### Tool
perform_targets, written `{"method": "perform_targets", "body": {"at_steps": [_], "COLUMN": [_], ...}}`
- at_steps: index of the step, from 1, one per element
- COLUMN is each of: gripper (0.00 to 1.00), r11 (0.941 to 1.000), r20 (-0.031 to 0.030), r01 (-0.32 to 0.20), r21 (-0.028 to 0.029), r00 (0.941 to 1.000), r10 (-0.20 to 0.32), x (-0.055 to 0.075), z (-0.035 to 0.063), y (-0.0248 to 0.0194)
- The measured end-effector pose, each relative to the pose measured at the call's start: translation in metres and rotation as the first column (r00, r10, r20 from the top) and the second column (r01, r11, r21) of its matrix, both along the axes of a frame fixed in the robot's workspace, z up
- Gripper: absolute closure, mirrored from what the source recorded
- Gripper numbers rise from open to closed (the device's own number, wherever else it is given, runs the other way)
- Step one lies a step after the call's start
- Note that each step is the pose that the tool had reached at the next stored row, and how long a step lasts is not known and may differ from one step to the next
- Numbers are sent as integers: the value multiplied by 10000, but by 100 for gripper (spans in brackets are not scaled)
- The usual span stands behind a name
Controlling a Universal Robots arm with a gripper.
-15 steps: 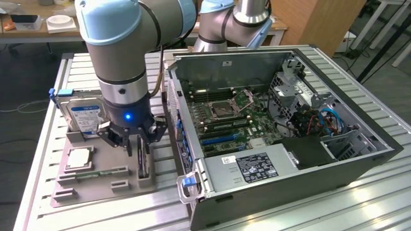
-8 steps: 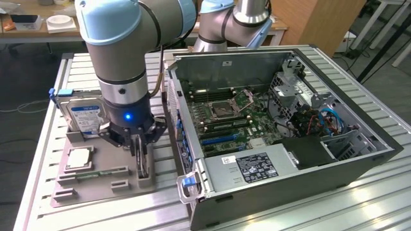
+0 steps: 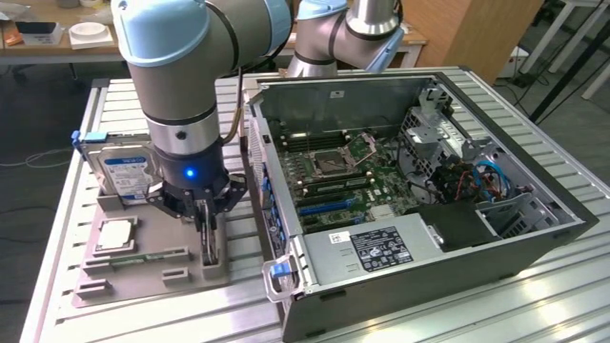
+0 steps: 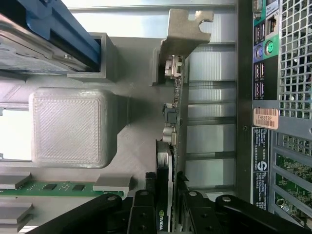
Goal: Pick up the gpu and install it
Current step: 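Pick up the gpu and move the gpu toward the slot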
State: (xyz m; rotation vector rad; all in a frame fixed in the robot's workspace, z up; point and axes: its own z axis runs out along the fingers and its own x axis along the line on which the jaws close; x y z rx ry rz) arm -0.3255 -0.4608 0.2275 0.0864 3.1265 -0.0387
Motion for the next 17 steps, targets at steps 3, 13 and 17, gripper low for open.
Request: {"method": "perform_targets", "body": {"at_steps": [3,13,17], "gripper": [74,74,74], "r11": [10000,10000,10000], "r20": [-19,-34,-36], "r01": [2,-1,0], "r21": [0,0,0], "r00": [10000,10000,10000], "r10": [-2,1,0], "x": [-1,0,0], "z": [79,476,655], "y": [1,7,14]}}
